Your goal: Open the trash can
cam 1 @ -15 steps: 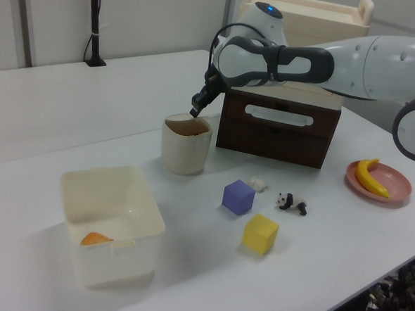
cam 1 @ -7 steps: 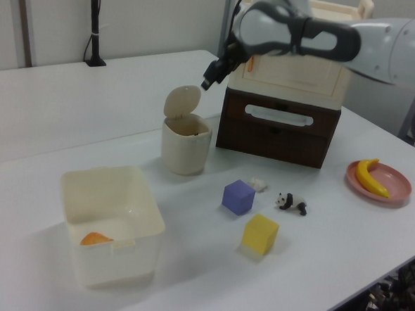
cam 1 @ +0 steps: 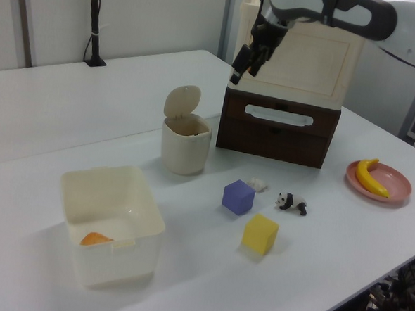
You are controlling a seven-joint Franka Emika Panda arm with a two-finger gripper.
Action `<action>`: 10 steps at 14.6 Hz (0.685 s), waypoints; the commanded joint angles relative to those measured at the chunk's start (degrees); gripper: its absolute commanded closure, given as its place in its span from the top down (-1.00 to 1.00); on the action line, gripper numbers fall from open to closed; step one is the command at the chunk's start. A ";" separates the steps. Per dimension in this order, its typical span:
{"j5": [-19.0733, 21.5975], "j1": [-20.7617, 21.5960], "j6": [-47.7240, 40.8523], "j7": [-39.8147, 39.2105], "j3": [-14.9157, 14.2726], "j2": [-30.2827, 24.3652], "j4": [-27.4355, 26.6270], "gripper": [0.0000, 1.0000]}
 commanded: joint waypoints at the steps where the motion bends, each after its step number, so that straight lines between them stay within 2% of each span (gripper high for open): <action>1: -3.91 0.71 -13.03 11.22 -1.42 -4.75 -1.30 1.00; 3: -6.74 1.07 -19.12 12.76 -1.34 -6.25 -2.17 1.00; 7: -7.01 1.94 -18.36 16.52 -1.34 -15.30 -10.95 1.00; 10: -8.59 4.58 -16.61 22.51 -1.34 -15.93 -11.76 1.00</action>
